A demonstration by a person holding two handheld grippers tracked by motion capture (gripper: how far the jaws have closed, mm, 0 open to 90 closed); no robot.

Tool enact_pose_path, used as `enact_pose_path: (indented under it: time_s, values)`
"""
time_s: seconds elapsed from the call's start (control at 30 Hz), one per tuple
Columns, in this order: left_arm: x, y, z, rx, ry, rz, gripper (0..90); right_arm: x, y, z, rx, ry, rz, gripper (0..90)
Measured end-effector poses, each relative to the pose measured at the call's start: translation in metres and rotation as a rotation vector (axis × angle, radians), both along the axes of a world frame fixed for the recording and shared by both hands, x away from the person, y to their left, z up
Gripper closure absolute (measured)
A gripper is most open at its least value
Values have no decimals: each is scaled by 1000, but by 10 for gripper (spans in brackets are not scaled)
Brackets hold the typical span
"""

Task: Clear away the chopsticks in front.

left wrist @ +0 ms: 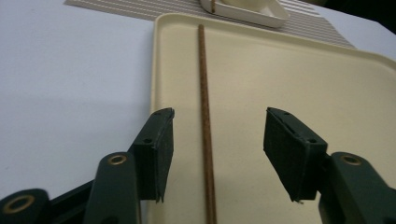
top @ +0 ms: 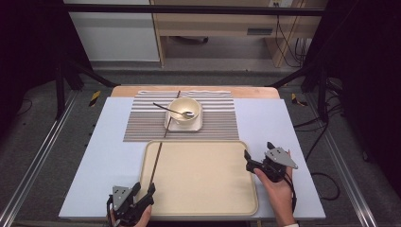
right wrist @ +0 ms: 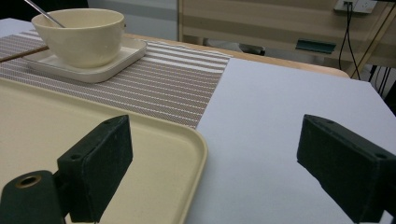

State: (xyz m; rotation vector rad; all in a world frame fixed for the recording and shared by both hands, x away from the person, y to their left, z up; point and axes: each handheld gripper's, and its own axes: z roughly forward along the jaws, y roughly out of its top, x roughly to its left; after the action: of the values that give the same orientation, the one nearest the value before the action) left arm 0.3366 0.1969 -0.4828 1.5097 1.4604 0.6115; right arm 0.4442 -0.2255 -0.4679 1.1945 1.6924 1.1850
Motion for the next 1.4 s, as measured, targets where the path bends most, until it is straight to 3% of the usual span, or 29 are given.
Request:
enact_pose_path:
  time_s: [0.37,0.77,0.83,0.9,1.13,1.23,1.33,1.4]
  values:
    - [6,-3,5,25,-44,-97,341,0,1,0,-5,-2,3,104]
    - [17,-7,15,76,-61,-137,306,0,1,-1,-8,2,4,101]
    - [22,-9,20,91,-58,-171,292,1,1,-1,-9,2,4,101]
    - [24,-9,22,91,-57,-179,285,1,1,-1,-8,2,5,101]
    - [40,-13,40,154,-77,-232,245,1,0,-1,-12,3,3,97]
    - [54,-11,51,194,-83,-254,225,1,1,-1,-10,3,3,95]
    - [62,-10,57,204,-81,-268,220,1,1,-1,-12,3,2,94]
    - [75,-9,67,243,-95,-284,217,1,1,-1,-11,3,3,93]
